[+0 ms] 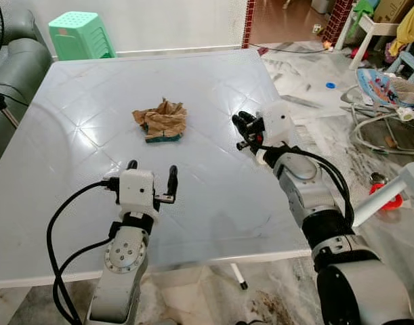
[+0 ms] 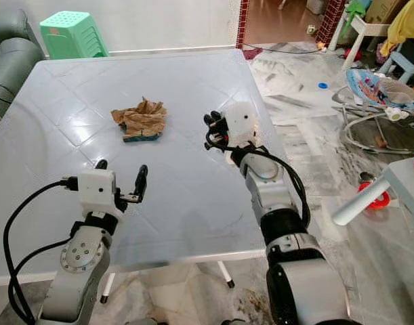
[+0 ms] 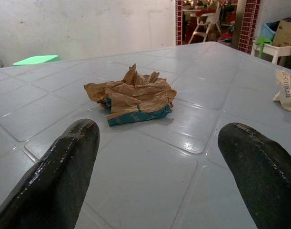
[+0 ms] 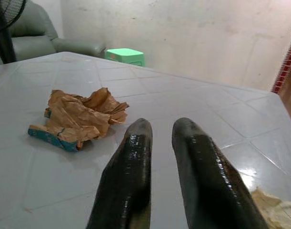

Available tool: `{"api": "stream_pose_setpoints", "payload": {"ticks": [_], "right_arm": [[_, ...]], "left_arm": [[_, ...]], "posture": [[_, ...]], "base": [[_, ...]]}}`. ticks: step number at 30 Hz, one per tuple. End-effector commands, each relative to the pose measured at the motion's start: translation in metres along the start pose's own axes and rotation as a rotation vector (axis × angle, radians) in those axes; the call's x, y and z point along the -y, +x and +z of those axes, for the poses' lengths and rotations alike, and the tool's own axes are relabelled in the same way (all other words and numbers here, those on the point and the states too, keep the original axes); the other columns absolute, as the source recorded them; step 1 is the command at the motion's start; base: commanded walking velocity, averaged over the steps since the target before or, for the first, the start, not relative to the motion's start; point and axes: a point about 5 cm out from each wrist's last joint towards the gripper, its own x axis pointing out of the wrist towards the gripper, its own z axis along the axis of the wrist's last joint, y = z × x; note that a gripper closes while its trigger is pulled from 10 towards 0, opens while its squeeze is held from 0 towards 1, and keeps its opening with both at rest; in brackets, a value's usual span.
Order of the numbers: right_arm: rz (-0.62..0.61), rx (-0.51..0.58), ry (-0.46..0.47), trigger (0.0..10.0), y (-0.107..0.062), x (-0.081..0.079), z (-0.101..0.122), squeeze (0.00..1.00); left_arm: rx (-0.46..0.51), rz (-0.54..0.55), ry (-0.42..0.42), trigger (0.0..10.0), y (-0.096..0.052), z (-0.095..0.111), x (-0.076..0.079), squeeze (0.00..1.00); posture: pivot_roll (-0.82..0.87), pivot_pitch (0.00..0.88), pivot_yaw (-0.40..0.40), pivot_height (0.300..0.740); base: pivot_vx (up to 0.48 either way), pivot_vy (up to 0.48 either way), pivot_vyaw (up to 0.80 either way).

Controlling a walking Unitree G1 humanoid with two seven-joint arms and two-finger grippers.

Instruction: Picking trash to rubbish bin

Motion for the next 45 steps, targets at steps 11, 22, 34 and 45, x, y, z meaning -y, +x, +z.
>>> {"api": "stream_pose_setpoints", "payload": {"ticks": [11, 22, 34, 45], "right_arm": [[-0.042, 0.03, -0.032, 10.0, -0.006, -0.001, 0.006, 1.0], [-0.056, 0.034, -0.025, 10.0, -0.011, -0.002, 0.008, 1.0], [-0.062, 0.025, -0.025, 10.0, -0.012, 0.0, 0.009, 1.0], [-0.065, 0.02, -0.025, 10.0, -0.013, 0.0, 0.009, 1.0]], "left_arm": [[0.011, 0.025, 0.026, 10.0, 0.005, 0.001, -0.005, 0.0], [0.005, 0.034, 0.016, 10.0, 0.005, 0.0, -0.004, 0.0], [-0.001, 0.042, 0.012, 10.0, 0.006, -0.002, -0.006, 0.0], [-0.006, 0.039, 0.016, 10.0, 0.006, -0.003, -0.006, 0.0]], "posture": [[0.02, 0.06, -0.017, 0.74], [0.02, 0.068, -0.01, 0.74], [0.01, 0.07, -0.008, 0.74], [0.01, 0.07, -0.006, 0.74]], "base": [[0.0, 0.0, 0.0], [0.0, -0.177, 0.0], [0.0, -0.155, 0.0], [0.0, -0.202, 0.0]]}}
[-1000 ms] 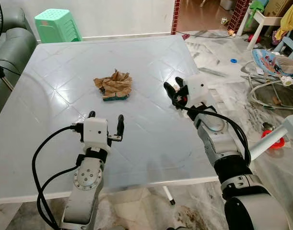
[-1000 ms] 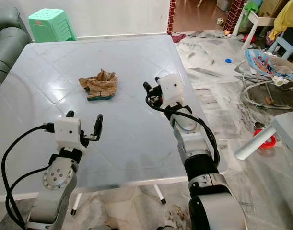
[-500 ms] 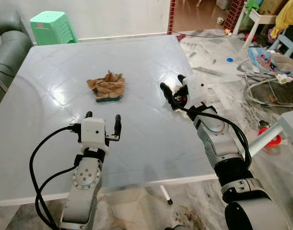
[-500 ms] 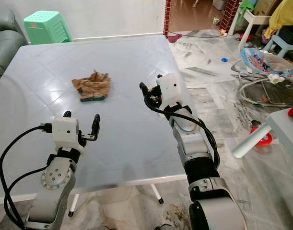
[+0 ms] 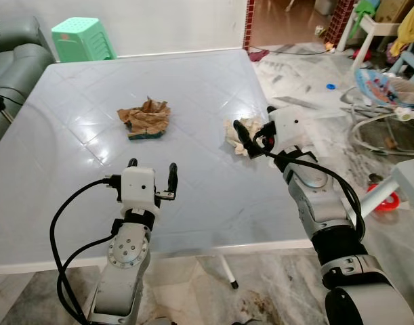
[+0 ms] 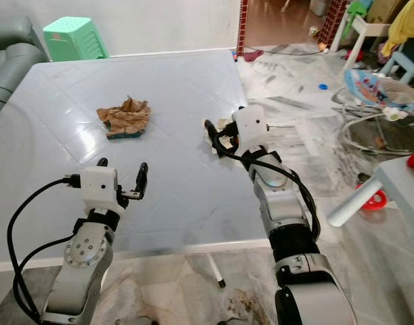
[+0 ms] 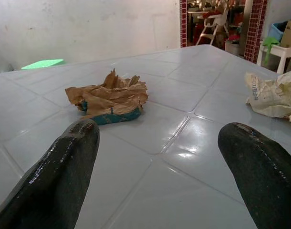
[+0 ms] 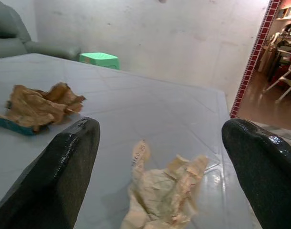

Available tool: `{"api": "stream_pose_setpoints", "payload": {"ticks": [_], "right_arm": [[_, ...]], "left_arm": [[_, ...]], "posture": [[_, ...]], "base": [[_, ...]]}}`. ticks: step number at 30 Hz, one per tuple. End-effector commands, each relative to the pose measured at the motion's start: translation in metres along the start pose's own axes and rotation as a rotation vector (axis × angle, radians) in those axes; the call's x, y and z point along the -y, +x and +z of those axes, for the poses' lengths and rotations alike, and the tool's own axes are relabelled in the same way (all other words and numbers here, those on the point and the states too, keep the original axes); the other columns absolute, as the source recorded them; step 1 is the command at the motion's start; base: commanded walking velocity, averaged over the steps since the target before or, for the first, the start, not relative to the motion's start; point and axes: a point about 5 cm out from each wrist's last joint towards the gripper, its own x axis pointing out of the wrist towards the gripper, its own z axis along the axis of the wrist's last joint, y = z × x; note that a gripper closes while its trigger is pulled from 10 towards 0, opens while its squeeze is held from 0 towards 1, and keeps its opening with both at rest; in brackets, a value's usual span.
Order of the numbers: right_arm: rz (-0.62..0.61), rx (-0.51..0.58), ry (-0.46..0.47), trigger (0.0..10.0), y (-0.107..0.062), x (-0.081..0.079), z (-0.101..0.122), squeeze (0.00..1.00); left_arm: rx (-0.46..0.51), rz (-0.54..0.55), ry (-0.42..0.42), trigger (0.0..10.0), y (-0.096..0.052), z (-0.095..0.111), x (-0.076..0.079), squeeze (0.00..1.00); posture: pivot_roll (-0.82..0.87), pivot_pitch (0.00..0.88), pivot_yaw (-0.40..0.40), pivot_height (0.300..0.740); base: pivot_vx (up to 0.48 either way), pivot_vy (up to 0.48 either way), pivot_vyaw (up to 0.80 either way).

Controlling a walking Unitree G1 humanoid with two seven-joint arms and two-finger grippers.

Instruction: Picking trash to rubbish bin

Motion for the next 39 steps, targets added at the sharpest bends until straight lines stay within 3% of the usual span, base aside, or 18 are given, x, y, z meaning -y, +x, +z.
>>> {"api": "stream_pose_setpoints", "payload": {"ticks": [1, 4, 33, 39], "right_arm": [[-0.004, 0.005, -0.003, 10.0, -0.001, 0.003, 0.002, 1.0], [-0.005, 0.001, -0.003, 10.0, -0.001, 0.003, 0.002, 1.0], [-0.03, -0.026, -0.029, 10.0, -0.003, 0.008, -0.003, 1.0], [-0.079, -0.084, -0.043, 10.0, 0.002, 0.017, -0.015, 1.0]], "left_arm": [[-0.006, 0.004, 0.0, 10.0, 0.0, -0.001, 0.0, 0.0], [-0.002, 0.014, -0.029, 10.0, 0.0, -0.001, 0.0, 0.0], [0.004, 0.025, -0.004, 10.0, 0.001, 0.001, -0.006, 0.0], [-0.028, 0.018, 0.016, 10.0, -0.011, -0.004, -0.009, 0.0]], "posture": [[0.01, 0.07, -0.006, 0.74], [0.01, 0.07, -0.005, 0.74], [0.01, 0.082, 0.0, 0.74], [0.06, 0.112, -0.006, 0.74]], "base": [[0.0, 0.0, 0.0], [0.0, 0.0, 0.0], [0.0, 0.0, 0.0], [0.0, 0.0, 0.0]]}}
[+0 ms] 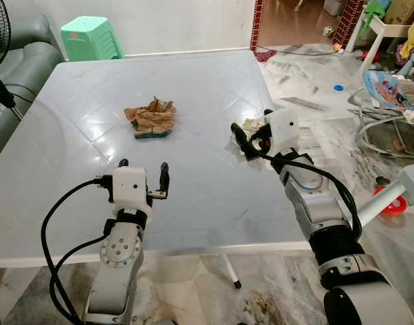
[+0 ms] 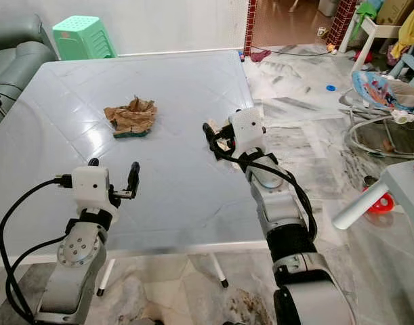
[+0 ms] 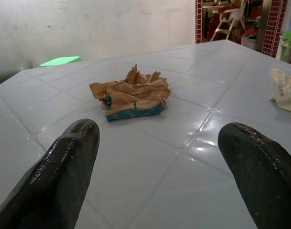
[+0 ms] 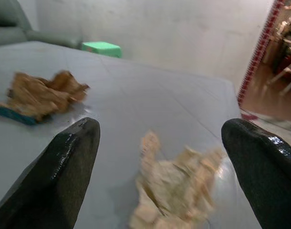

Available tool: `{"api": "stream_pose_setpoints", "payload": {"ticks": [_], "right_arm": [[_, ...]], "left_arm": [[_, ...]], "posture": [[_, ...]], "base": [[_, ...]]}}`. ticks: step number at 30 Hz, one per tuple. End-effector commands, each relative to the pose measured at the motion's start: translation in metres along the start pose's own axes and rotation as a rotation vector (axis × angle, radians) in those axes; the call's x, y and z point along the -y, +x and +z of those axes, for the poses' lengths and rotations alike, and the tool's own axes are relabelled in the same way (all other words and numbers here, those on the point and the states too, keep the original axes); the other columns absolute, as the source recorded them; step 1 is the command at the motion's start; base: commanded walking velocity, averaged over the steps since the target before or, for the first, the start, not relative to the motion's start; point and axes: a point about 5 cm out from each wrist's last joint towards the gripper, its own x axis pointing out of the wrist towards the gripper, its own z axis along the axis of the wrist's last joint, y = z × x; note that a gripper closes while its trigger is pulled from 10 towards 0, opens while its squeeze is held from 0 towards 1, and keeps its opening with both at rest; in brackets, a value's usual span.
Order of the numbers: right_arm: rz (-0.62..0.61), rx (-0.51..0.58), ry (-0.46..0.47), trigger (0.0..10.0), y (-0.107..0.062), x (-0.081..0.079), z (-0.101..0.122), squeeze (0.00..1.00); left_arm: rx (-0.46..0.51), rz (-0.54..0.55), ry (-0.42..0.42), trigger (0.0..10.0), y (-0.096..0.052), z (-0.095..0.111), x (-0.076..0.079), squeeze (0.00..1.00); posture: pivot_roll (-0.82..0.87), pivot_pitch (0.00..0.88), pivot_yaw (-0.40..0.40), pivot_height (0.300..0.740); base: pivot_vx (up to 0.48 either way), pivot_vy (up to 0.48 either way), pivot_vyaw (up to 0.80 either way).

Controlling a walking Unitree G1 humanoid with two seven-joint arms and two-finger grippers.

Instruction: Picking trash to rubbish bin

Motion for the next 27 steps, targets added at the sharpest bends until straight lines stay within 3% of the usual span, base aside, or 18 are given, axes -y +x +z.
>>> {"api": "stream_pose_setpoints", "payload": {"ticks": [1, 7, 9, 10, 11, 20, 27], "right_arm": [[-0.024, -0.048, -0.019, 10.0, 0.005, 0.006, -0.006, 1.0], [-0.024, -0.142, -0.058, 10.0, 0.009, 0.005, -0.017, 1.0], [-0.032, -0.164, -0.075, 10.0, 0.01, 0.006, -0.019, 0.36], [-0.035, -0.163, -0.074, 10.0, 0.011, 0.007, -0.019, 0.36], [-0.036, -0.175, -0.08, 10.0, 0.01, 0.007, -0.021, 0.0], [-0.067, -0.234, -0.116, 10.0, 0.012, 0.012, -0.025, 0.0], [-0.117, -0.232, -0.122, 10.0, 0.015, 0.013, -0.022, 0.0]], "left_arm": [[-0.021, -0.002, 0.025, 10.0, -0.012, -0.002, -0.005, 0.0], [-0.066, 0.038, 0.048, 10.0, -0.035, -0.008, -0.017, 0.0], [-0.072, 0.047, 0.049, 10.0, -0.04, -0.007, -0.017, 0.0], [-0.075, 0.051, 0.05, 10.0, -0.044, -0.007, -0.017, 0.0], [-0.077, 0.053, 0.049, 10.0, -0.047, -0.006, -0.017, 0.0], [-0.115, 0.077, 0.071, 10.0, -0.074, 0.0, -0.025, 0.0], [-0.122, 0.057, 0.051, 10.0, -0.081, 0.006, -0.026, 0.0]], "posture": [[0.07, 0.122, -0.012, 0.74], [0.11, 0.151, -0.034, 0.74], [0.13, 0.161, -0.041, 0.74], [0.14, 0.165, -0.045, 0.74], [0.16, 0.176, -0.048, 0.74], [0.24, 0.208, -0.055, 0.74], [0.26, 0.224, -0.044, 0.74]], "base": [[0.0, 0.0, 0.0], [0.0, 0.0, 0.0], [0.0, 0.0, 0.0], [0.0, 0.0, 0.0], [0.0, 0.0, 0.0], [0.0, 0.0, 0.0], [0.0, 0.0, 0.0]]}}
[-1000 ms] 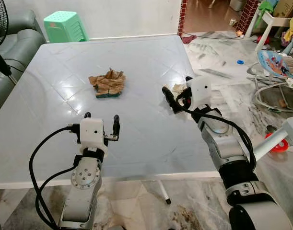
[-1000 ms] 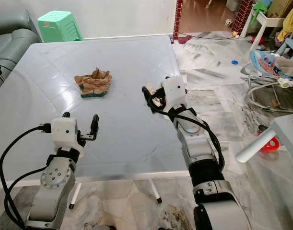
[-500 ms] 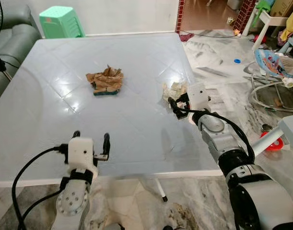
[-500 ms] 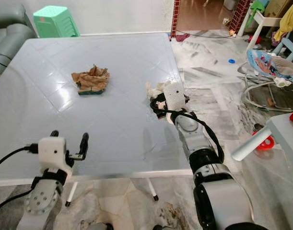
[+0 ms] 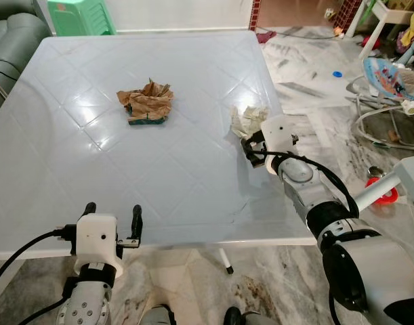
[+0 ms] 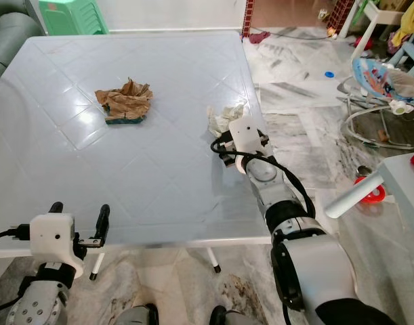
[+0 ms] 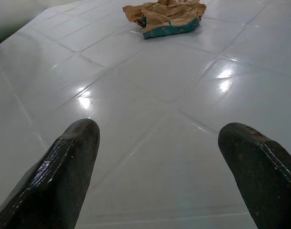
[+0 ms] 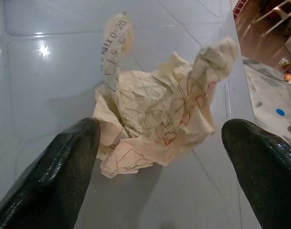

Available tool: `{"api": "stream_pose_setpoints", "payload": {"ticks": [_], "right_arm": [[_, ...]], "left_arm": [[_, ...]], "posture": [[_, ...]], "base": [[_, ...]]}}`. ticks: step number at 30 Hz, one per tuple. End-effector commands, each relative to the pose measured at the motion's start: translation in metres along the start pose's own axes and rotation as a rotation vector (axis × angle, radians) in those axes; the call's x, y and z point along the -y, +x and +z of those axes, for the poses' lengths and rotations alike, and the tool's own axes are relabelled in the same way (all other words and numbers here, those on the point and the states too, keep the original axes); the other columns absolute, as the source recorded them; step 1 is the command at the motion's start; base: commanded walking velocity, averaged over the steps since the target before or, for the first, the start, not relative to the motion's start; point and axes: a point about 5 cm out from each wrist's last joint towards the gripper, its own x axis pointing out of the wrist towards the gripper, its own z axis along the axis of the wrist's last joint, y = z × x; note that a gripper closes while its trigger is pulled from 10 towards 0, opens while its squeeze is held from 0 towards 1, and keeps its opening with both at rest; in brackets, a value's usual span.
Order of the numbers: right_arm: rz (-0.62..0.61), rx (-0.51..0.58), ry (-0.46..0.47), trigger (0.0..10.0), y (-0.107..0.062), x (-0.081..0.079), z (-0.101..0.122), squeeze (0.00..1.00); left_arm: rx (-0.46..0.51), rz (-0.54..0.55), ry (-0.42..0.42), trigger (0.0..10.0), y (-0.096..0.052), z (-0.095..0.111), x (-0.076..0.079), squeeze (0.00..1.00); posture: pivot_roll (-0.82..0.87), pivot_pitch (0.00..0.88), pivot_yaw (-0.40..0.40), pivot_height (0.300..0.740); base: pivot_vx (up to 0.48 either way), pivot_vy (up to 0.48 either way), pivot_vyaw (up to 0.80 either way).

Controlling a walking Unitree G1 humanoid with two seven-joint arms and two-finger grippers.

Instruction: Picking trash to rubbish bin

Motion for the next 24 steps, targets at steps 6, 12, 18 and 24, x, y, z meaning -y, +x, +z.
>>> {"api": "stream_pose_setpoints", "payload": {"ticks": [6, 12, 18, 24], "right_arm": [[-0.007, -0.007, -0.002, 10.0, 0.0, -0.002, -0.002, 0.0], [-0.008, -0.013, -0.019, 10.0, -0.001, -0.002, -0.004, 0.0], [-0.009, 0.002, -0.009, 0.0, 0.0, -0.003, -0.001, 0.0], [-0.002, 0.013, 0.004, 0.0, 0.001, -0.005, 0.002, 0.0]], "left_arm": [[0.089, -0.289, -0.144, 10.0, -0.005, 0.033, 0.035, 0.0], [0.106, -0.372, -0.155, 10.0, -0.005, 0.044, 0.047, 0.0], [0.069, -0.373, -0.135, 10.0, -0.008, 0.037, 0.043, 0.0], [0.061, -0.364, -0.133, 10.0, -0.006, 0.038, 0.042, 0.0]], "posture": [[0.26, 0.236, -0.039, 0.74], [0.26, 0.239, -0.036, 0.74], [0.26, 0.239, -0.036, 0.74], [0.26, 0.239, -0.038, 0.74]], "base": [[0.0, 0.0, 0.0], [0.0, 0.0, 0.0], [0.0, 0.0, 0.0], [0.0, 0.0, 0.0]]}}
